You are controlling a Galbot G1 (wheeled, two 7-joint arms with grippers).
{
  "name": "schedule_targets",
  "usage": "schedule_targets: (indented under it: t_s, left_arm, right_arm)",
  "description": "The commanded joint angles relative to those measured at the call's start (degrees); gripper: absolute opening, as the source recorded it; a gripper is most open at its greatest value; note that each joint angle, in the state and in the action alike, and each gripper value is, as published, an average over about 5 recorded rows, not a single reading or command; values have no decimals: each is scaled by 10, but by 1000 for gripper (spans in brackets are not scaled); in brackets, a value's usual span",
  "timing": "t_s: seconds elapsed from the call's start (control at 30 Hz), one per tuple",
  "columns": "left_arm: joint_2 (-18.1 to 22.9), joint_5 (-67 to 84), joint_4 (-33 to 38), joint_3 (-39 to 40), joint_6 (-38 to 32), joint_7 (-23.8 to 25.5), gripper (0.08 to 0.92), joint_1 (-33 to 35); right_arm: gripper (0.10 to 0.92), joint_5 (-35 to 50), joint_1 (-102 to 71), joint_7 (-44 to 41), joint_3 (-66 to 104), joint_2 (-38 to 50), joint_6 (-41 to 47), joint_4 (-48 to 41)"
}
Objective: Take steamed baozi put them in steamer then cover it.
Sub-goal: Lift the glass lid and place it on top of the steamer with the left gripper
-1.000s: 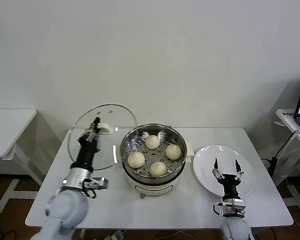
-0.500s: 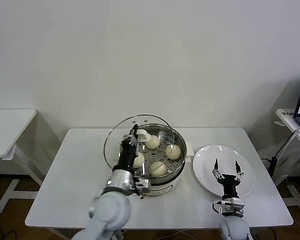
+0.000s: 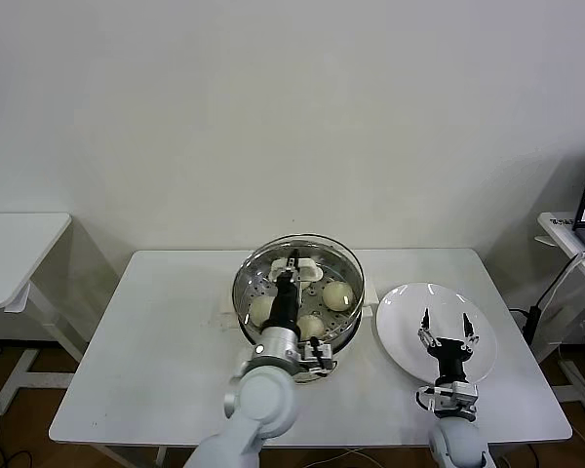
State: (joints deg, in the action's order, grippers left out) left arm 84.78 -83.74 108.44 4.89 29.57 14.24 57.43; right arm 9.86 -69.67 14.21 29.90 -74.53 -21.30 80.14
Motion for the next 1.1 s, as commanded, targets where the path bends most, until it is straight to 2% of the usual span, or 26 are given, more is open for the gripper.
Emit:
schedule_targets:
  t_s: [0.03, 1.1]
  left_arm:
    - [43, -80, -69, 13, -2, 9, 188, -10]
    - [50, -136, -91, -8, -34, -9, 188, -4]
  right_arm:
    - [823, -1, 1, 1, 2, 0, 1, -4]
    - [823, -2, 8, -2, 4, 2, -4, -18]
